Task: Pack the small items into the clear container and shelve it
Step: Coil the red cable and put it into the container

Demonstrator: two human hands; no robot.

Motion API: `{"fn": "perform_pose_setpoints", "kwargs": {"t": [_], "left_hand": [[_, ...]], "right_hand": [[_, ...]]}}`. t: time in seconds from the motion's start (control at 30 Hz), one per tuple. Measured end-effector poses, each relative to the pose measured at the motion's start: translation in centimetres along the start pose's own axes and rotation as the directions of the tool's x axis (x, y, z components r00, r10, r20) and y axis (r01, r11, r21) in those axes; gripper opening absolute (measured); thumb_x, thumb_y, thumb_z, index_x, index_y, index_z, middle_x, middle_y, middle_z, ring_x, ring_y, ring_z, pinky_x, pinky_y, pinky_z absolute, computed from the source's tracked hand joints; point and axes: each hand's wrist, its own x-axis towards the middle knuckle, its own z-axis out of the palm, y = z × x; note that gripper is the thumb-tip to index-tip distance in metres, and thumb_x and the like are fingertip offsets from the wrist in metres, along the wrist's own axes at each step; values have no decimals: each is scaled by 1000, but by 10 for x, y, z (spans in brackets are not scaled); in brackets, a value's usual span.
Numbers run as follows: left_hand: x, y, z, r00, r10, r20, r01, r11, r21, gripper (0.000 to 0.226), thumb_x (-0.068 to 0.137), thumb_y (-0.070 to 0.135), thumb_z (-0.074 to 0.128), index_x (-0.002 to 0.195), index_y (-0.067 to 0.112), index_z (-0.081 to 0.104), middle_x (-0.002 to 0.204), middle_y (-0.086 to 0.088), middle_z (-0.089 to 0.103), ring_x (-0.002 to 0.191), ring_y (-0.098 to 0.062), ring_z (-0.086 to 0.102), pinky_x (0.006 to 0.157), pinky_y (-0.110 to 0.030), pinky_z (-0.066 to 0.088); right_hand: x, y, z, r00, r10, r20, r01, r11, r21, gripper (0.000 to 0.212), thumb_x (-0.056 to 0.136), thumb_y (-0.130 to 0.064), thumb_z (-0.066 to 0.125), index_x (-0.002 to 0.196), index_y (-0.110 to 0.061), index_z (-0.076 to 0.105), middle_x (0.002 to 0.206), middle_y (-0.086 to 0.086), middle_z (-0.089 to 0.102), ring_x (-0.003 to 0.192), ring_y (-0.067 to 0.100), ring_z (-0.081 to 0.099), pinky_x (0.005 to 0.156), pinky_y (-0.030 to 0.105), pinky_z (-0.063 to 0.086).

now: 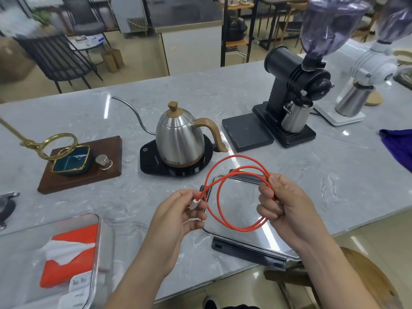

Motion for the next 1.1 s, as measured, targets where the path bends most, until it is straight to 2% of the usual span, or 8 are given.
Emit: {"fn": "perform_pose_setpoints", "kwargs": {"t": [0.1, 0.2, 0.4, 0.5, 0.63, 0.77, 0.93, 1.1], "left_hand": [[2, -1, -1, 997, 63, -39, -60, 996, 71, 30, 102, 13, 43, 86, 8, 68, 79, -10, 71, 71, -21, 62, 67, -35, 49], [6, -5, -2, 976, 208, -64, -182, 941, 285, 32, 103, 20, 45, 85, 11, 70, 81, -3, 75, 79, -16, 69, 77, -32, 51], [2, -8, -2, 823, 546, 157, -499, 562, 659, 30, 98, 49, 42, 87, 32, 65, 80, 13, 70, 82, -7, 65, 70, -14, 47], [1, -7, 1, 793, 579, 190, -535, 510, 674, 18, 101, 40, 51, 106, 35, 67, 82, 18, 69, 83, -6, 65, 70, -9, 45], [5, -9, 6, 792, 584, 177, -544, 544, 639, 17, 99, 39, 51, 110, 39, 64, 83, 15, 70, 81, -9, 67, 69, -20, 51], [11, -14, 9, 829, 547, 118, -510, 651, 562, 23, 103, 26, 49, 112, 40, 65, 88, 14, 72, 80, -10, 73, 75, -35, 60], [10, -9, 12, 930, 364, -40, -341, 900, 272, 25, 103, 17, 49, 109, 27, 71, 95, -1, 77, 82, -23, 76, 78, -46, 62], [11, -5, 9, 968, 230, -101, -220, 970, 100, 24, 104, 16, 46, 113, 18, 68, 95, -5, 78, 82, -27, 77, 75, -44, 63]], "right_hand": [[2, 0, 3, 1000, 7, -1, -7, 1000, -11, 17, 93, -19, 47, 78, -9, 47, 63, 3, 43, 40, 5, 24, 39, 17, 21], [3, 0, 6, 1000, 5, 4, -5, 1000, -20, 18, 93, -19, 47, 78, -9, 47, 63, 2, 44, 40, 5, 24, 39, 17, 21], [3, 0, 11, 1000, 20, 6, -20, 999, -33, 15, 91, -19, 47, 81, -10, 45, 61, 1, 44, 40, 5, 24, 41, 19, 18], [3, 1, 14, 1000, 25, 8, -25, 999, -39, 15, 91, -20, 48, 81, -10, 45, 61, 1, 44, 40, 5, 23, 43, 21, 15], [1, 3, 20, 999, 37, 25, -36, 998, -53, 14, 91, -20, 48, 82, -9, 45, 61, 2, 44, 39, 4, 23, 43, 21, 14], [-2, 9, 26, 997, 41, 62, -37, 998, -59, 11, 91, -20, 48, 96, -10, 46, 61, 2, 45, 39, 4, 23, 42, 20, 17], [-4, 13, 29, 996, 12, 87, -2, 993, -117, 12, 92, -18, 47, 93, -6, 47, 68, 8, 51, 40, 10, 31, 43, 22, 29], [-5, 13, 29, 998, -3, 61, 13, 987, -159, 27, 91, -19, 48, 106, 2, 55, 77, 13, 65, 49, 17, 51, 50, 26, 47]]}}
